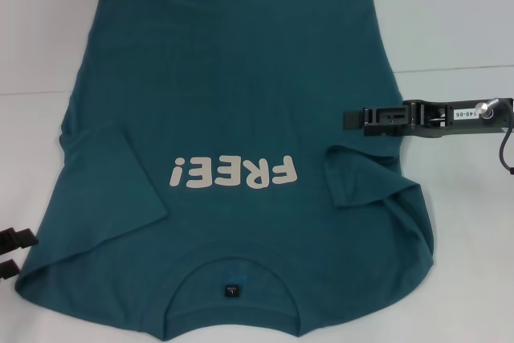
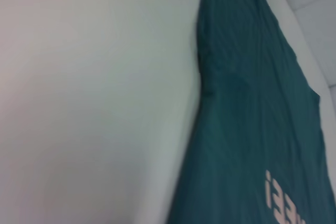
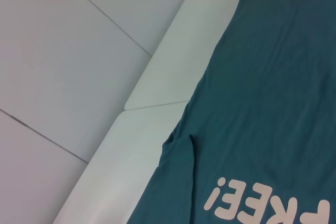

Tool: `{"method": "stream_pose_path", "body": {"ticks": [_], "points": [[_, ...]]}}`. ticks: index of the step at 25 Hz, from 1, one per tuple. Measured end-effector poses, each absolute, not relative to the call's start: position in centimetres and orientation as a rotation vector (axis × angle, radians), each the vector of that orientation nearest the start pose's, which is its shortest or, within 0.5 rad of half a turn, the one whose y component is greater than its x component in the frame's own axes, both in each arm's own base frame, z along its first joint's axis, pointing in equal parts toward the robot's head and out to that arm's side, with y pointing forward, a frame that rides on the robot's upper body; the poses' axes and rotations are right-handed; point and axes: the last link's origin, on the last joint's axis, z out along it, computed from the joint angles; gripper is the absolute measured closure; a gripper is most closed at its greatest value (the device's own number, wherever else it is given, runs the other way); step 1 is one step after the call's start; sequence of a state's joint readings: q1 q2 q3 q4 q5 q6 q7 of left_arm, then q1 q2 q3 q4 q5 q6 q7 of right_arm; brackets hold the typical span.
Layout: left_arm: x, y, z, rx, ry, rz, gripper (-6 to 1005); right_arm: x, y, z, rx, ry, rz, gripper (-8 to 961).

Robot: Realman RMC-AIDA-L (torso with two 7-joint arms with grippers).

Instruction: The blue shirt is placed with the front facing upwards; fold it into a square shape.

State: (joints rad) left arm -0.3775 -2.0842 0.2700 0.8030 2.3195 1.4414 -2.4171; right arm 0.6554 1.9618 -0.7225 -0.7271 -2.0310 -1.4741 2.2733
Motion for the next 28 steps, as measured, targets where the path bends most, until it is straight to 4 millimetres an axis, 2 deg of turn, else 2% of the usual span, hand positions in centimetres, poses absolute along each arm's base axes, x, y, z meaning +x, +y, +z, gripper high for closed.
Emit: {"method": "stream_pose_path", "body": {"ticks": [13, 28], "points": [[-38.9, 28.2, 5.7, 2.104, 2.798, 0.917, 280, 24.0, 38.9, 5.5, -2.399, 1.537, 0.687, 188], [-37.4, 28.5, 4.3, 2.114, 2.689, 0.867, 281, 24.2, 38.8, 5.5, -2.395, 1.541, 0.686, 189]]}}
